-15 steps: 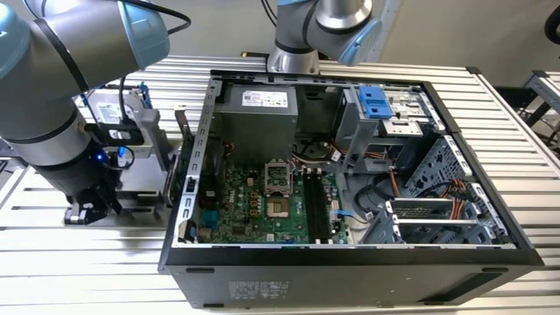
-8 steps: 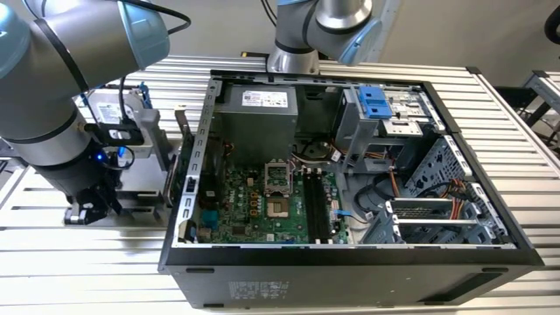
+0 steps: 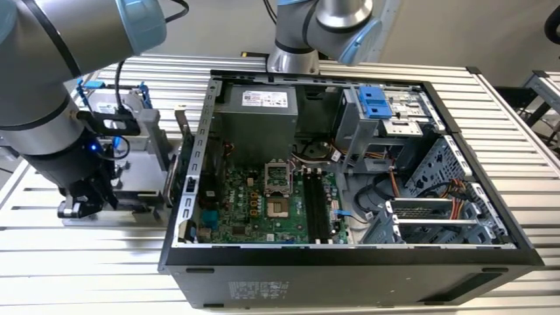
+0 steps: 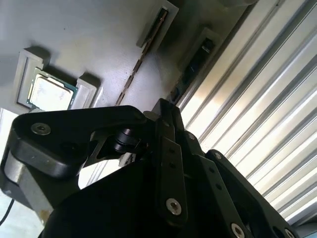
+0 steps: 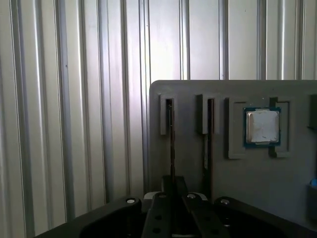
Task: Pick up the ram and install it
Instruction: 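Pick up the ram and move it above insertion slot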
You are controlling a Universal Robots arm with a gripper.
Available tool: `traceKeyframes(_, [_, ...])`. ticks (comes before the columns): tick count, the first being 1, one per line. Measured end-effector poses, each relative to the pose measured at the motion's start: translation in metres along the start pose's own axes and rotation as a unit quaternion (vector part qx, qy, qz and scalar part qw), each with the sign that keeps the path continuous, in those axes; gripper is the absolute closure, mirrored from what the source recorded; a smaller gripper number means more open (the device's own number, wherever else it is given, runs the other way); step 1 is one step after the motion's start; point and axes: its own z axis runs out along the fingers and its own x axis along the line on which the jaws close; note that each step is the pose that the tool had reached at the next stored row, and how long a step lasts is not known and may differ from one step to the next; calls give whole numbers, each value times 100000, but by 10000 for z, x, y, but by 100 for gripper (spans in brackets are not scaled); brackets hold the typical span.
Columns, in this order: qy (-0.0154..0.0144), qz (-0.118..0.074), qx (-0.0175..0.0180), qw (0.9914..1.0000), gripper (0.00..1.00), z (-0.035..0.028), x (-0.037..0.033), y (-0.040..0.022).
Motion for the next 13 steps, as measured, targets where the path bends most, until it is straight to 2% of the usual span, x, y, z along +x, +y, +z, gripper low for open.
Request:
traceKeyframes(5, [1,0,1,100000,100,-147,-8,1])
traceKeyframes(13, [0,-1,1,100000,100,-298,-16,3])
